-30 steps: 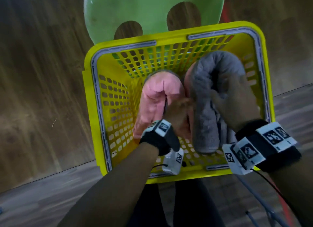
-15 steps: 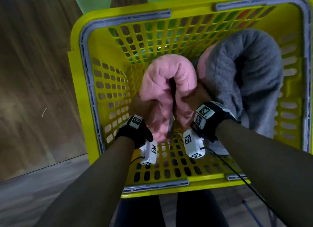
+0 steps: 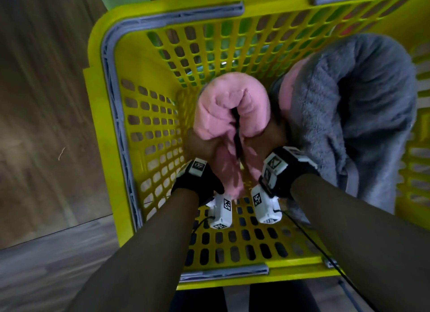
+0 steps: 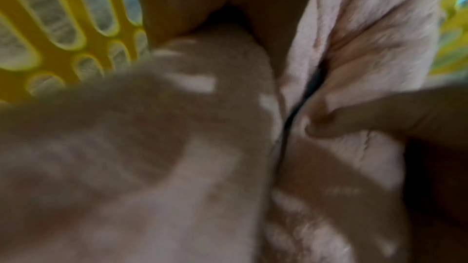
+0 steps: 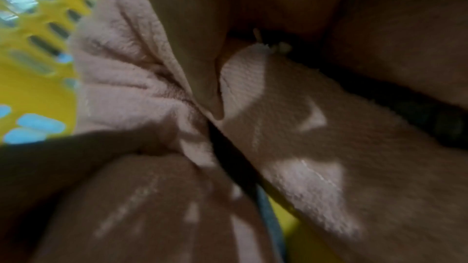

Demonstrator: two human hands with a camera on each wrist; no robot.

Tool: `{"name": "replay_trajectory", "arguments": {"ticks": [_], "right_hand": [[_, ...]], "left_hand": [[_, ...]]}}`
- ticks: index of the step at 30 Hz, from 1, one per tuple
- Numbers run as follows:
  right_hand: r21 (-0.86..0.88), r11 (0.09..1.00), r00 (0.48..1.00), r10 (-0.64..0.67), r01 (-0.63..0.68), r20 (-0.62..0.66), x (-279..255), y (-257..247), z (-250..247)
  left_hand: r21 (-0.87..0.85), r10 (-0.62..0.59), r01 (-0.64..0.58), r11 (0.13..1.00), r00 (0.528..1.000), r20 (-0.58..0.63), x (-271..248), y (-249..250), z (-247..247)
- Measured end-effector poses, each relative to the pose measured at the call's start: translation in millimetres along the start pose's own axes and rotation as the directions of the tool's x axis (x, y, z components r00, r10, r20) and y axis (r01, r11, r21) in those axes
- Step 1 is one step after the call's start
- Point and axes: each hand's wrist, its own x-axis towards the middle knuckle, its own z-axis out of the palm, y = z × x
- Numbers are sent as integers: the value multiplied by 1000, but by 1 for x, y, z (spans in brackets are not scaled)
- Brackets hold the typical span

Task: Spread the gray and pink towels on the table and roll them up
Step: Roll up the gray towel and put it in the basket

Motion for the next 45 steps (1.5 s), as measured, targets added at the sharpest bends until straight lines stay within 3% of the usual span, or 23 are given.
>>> {"name": "replay_trajectory", "arguments": {"ticks": [3,5,8,10,13,16,21,26,28,33,37,40,45], "right_hand": [[-147,983,990,-97,111,99,-13,-6,4],[-221,963,986,-131,151,105,-11,-11,16],[-328,943,994,-13,49,111,2,-6,20],[-293,956,993,45,-12,106,2,-4,11],[-243,970,933,80,8,351,7,-2,1],[-93,979,927,200,-179,318,16,-7,-4],[148,947,921,227,-285,317,17,-2,-3],[354,883,940,223,-307,259,13,-2,-6],[323,902,950,223,-286,216,6,-7,-5],[25,988,974,145,-152,175,5,-22,-17],[-198,979,990,65,-38,129,10,-39,-37],[-251,967,974,4,54,226,10,-40,-37],[-213,977,963,38,21,267,-2,-50,-50]], "left_hand": [[9,-97,98,995,989,-114,5,-13,-17],[55,-78,83,995,993,-89,9,-16,-20],[80,-48,52,995,998,-46,17,-15,-17],[30,-65,66,997,996,-56,17,-14,-17],[4,-78,78,997,994,-75,16,-13,-19],[-36,-103,101,994,993,-64,16,-10,-20],[-82,-115,109,991,990,-76,9,-6,-21],[-107,-128,113,988,981,-146,6,-7,-16],[-97,-121,107,990,979,-162,4,-8,-16],[34,-40,48,998,977,-210,-1,-8,-12],[86,6,16,996,969,-248,-10,-11,-17],[133,-10,41,990,975,-224,-12,-12,-17],[71,-57,73,995,976,-208,-24,2,-17]]}}
